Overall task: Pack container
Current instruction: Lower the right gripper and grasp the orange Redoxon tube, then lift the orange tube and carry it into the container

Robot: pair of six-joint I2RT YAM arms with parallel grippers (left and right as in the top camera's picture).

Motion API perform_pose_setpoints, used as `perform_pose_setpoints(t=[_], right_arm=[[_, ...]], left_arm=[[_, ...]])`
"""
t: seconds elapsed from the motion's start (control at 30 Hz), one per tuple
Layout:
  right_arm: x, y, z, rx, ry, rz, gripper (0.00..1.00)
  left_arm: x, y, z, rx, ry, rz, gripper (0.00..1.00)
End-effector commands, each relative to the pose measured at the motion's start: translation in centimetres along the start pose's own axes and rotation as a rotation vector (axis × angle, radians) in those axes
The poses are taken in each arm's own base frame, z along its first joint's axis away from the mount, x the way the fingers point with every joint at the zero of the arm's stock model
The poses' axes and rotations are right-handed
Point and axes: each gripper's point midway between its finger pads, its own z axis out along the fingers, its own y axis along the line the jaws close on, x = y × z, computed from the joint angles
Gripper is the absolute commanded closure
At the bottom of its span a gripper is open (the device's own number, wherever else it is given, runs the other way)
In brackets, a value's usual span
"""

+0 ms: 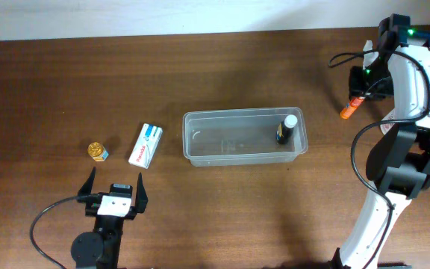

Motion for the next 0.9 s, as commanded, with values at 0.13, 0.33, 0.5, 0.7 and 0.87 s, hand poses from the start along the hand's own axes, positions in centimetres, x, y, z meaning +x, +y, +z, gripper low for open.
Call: perform_pose_setpoints(t=[0.13,0.33,0.5,0.7,0.87], right_arm=[[0.3,-0.3,0.6,0.008,0.022,0.012,0.74],[0.3,-0.3,0.6,0.008,0.02,0.012,0.78],[0.1,-0.2,-0.2,0.004,0.011,0.011,0.78],[-0.5,1.6,-3.8,-0.094,-0.027,0.009,0.78],[-0.3,3.8,-8.4,-0.216,-0.07,0.002,0.78]], left_arm=[[0.0,-0.1,0.0,0.005,-0.005,0.011,0.01],[0.0,-0.1,0.0,0.005,-0.005,0.011,0.01],[0.0,-0.1,0.0,0.005,-0.005,0.011,0.01],[0.0,-0.1,0.0,0.005,-0.005,0.011,0.01],[0.0,-0.1,0.0,0.005,-0.005,0.011,0.0]])
